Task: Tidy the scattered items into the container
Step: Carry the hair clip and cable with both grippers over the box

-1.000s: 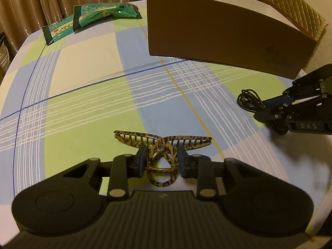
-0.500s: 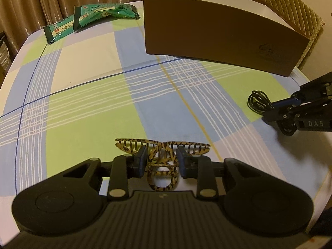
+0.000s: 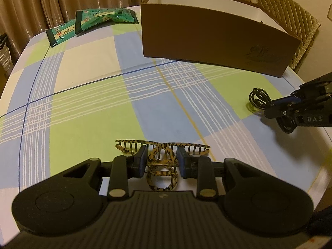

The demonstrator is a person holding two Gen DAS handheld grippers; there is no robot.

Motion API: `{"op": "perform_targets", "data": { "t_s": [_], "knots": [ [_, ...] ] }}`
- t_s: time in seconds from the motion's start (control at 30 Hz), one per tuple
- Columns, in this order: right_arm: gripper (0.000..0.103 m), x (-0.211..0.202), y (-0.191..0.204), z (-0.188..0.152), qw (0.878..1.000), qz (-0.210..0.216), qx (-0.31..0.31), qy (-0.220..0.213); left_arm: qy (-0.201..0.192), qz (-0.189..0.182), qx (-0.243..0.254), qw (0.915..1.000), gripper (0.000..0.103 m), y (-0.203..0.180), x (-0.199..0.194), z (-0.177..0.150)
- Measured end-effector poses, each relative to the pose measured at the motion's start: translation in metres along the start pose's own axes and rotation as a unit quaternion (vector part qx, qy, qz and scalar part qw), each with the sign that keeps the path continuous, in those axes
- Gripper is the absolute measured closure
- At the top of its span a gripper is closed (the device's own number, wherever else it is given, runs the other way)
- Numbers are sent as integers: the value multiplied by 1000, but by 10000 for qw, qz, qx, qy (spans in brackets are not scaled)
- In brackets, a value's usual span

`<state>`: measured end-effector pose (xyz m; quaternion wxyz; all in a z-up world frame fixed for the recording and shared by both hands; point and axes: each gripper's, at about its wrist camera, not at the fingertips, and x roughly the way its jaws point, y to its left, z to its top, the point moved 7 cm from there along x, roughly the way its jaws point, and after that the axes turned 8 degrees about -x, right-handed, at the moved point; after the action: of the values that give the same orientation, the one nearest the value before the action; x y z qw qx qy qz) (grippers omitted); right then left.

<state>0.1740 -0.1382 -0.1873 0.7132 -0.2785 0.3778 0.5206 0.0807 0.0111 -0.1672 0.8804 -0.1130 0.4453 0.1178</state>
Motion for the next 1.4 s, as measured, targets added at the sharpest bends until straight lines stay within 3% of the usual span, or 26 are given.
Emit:
{"op": "perform_targets", "data": {
  "t_s": [0.63, 1.4],
  "knots": [
    [92, -16, -1, -4, 9999, -50, 86, -115, -231, -89, 17, 9997, 78, -7, -20, 5],
    [92, -50, -18, 11, 9982, -207, 239, -508, -643, -451, 351, 9963, 78, -45, -23, 50]
  ]
}}
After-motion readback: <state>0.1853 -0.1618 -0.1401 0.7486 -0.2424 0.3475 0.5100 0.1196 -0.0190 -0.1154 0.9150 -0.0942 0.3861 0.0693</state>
